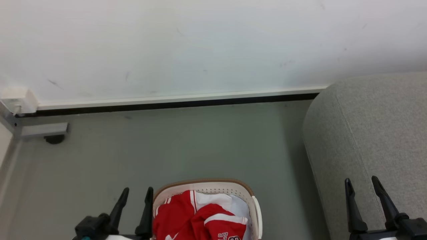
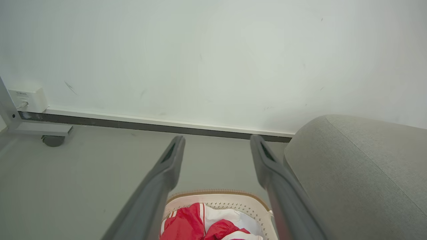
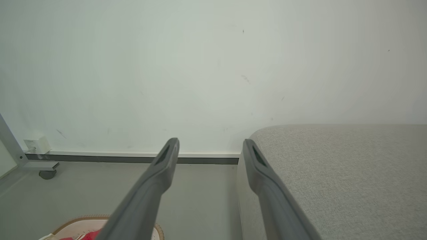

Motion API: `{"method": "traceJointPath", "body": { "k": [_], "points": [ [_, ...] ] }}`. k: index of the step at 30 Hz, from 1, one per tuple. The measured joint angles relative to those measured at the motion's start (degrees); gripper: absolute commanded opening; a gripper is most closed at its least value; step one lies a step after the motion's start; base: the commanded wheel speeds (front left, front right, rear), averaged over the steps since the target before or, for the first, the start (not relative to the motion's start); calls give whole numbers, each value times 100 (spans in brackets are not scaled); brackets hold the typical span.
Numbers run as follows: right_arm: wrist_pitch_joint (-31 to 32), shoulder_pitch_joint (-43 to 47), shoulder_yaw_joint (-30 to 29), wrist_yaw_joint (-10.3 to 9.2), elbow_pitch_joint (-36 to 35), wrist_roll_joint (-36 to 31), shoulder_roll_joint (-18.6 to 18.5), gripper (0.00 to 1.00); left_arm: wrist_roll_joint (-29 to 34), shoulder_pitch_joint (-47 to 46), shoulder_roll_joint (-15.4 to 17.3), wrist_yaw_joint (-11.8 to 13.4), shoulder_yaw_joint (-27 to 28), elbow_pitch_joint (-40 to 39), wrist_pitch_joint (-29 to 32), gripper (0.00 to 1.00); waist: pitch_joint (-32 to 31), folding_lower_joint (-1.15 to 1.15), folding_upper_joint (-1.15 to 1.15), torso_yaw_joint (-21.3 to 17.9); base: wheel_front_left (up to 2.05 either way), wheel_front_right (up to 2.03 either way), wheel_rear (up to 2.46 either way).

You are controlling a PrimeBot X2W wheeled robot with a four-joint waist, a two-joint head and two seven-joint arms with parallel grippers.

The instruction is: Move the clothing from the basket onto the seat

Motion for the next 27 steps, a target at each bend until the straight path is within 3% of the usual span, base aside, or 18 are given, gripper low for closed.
{"method": "traceJointPath", "body": {
  "k": [6, 10, 17, 27],
  "points": [
    [0, -276, 87, 0, -168, 158, -1, 100, 3, -608, 204, 0, -410, 274, 0, 100, 497, 0, 0, -289, 0, 0, 0],
    [0, -553, 138, 0, -300, 256, -4, 100, -2, -1197, 363, -1, -934, 987, 2, 100, 917, 1, 0, -478, 0, 0, 0],
    [0, -1087, 309, -1, -532, 509, -7, 100, 2, -2437, 475, -1, -1579, 2120, 415, 100, 1769, 1, 0, -773, 0, 0, 0],
    [0, -1549, 331, 0, -892, 521, -5, 100, -147, -3489, 521, -1, -2235, 3432, 1078, 100, 3012, 2, 0, -1060, 0, 0, 0]
  ]
}}
